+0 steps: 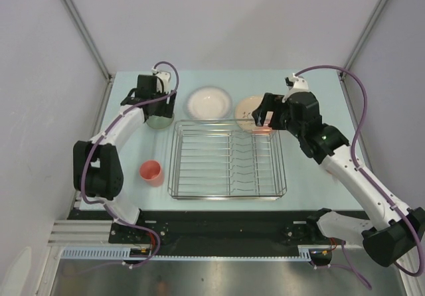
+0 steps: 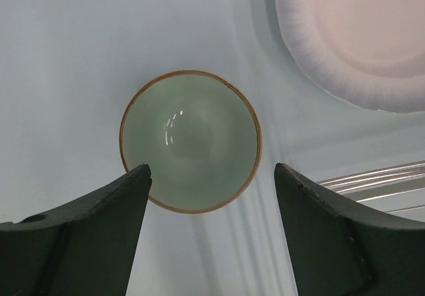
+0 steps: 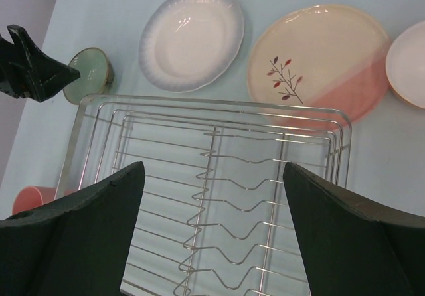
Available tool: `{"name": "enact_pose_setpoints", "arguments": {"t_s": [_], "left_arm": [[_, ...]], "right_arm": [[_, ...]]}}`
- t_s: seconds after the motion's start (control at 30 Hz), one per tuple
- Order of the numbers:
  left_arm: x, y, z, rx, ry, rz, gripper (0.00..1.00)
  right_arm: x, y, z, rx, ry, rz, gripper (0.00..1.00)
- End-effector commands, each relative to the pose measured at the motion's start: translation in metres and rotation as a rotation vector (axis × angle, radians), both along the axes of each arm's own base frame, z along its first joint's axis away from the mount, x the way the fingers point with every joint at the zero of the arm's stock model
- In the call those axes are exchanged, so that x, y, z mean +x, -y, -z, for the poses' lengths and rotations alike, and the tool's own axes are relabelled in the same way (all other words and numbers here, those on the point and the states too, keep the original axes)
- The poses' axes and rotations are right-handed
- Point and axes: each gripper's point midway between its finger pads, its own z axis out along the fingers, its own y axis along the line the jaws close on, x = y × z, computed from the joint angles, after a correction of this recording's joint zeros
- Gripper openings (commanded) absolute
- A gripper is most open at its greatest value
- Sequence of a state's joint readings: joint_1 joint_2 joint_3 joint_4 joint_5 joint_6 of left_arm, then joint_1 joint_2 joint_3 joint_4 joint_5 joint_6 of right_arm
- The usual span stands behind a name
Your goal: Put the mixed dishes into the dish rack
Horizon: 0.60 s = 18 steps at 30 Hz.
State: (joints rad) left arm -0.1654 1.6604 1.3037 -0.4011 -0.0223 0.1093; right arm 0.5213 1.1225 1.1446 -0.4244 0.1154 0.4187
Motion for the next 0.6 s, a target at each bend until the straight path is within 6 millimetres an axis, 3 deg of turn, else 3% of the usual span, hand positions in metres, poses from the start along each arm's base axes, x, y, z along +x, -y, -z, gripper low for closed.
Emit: {"name": "enact_pose_setpoints", "arguments": {"t_s": [0.0,0.2,0.57], "left_arm": [[0.018,0.015,-0.009,-0.011,0.067,-0.014,0.8],[0.02,0.026,0.027,0.018,-0.002,-0.007,0.79],[0.041,0.018,0.046,0.073,-0.02,-0.066,0.78]], "right_arm": [[0.009,0.005,-0.012,0.037,0.032,0.023,0.91],[0.017,0.006,-0.007,0.038,0.014,0.026,0.9],[0.021,0.022,0.003,0.038,-0.013,0.051,0.9]]}}
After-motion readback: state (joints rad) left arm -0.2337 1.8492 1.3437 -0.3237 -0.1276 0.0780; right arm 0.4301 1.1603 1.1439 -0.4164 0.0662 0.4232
